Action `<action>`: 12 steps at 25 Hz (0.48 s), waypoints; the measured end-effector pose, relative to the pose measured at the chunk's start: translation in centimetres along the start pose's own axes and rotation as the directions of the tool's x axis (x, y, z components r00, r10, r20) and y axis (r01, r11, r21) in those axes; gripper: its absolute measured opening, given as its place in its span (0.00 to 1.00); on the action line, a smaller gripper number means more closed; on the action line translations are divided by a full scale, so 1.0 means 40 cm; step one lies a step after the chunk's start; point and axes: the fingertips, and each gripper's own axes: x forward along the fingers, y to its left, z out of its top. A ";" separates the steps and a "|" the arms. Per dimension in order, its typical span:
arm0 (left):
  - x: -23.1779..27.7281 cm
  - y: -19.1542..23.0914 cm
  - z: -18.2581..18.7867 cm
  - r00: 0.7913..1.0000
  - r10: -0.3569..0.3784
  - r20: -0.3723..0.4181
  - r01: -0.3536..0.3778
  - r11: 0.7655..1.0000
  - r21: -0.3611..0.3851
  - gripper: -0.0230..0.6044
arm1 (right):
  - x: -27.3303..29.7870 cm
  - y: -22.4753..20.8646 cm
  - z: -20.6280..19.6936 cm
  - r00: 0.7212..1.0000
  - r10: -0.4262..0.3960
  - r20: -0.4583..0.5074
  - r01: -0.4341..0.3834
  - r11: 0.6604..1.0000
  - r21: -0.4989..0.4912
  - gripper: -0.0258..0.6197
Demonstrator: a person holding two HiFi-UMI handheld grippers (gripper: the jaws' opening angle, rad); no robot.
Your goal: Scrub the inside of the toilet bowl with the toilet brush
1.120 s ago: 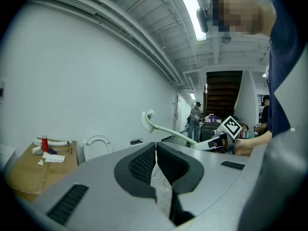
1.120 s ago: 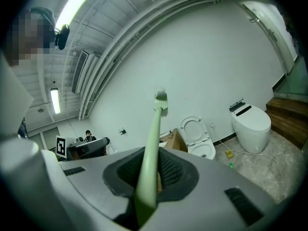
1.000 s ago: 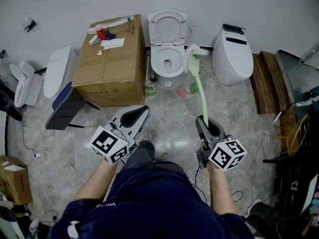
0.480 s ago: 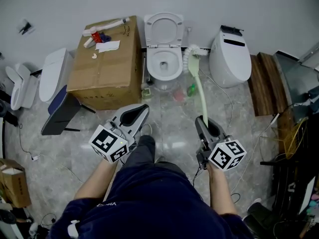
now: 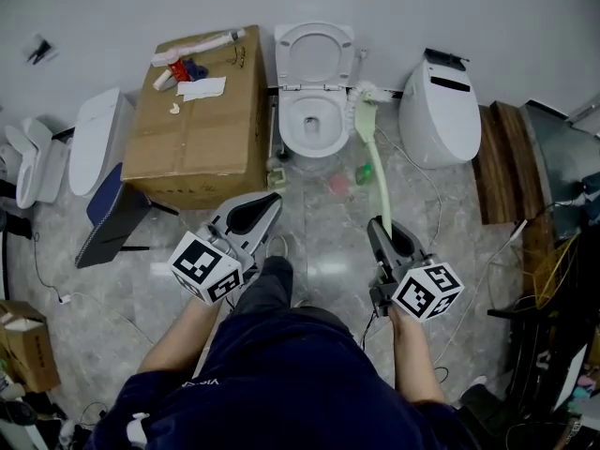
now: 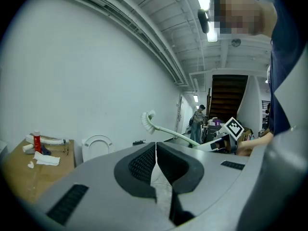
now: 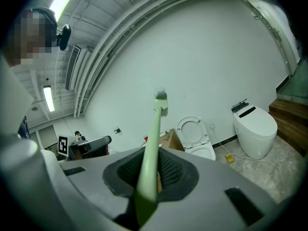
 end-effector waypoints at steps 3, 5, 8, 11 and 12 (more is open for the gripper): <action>0.025 0.060 0.006 1.000 -0.008 -0.004 0.008 1.000 -0.007 0.09 | 0.062 -0.003 0.018 1.000 -0.004 -0.006 0.004 1.000 -0.002 0.13; 0.044 0.099 0.012 1.000 -0.015 -0.007 0.015 1.000 -0.013 0.09 | 0.101 -0.005 0.033 1.000 -0.008 -0.009 0.008 1.000 -0.005 0.13; 0.076 0.156 0.022 1.000 -0.026 -0.010 0.026 0.999 -0.022 0.09 | 0.158 -0.013 0.059 1.000 -0.015 -0.012 0.015 1.000 -0.008 0.13; 0.103 0.209 0.031 0.999 -0.035 -0.015 0.035 0.999 -0.028 0.09 | 0.210 -0.025 0.081 1.000 -0.025 -0.015 0.025 1.000 -0.006 0.13; 0.111 0.227 0.034 0.999 -0.037 -0.017 0.037 0.999 -0.031 0.09 | 0.228 -0.029 0.088 0.999 -0.029 -0.017 0.029 1.000 -0.004 0.13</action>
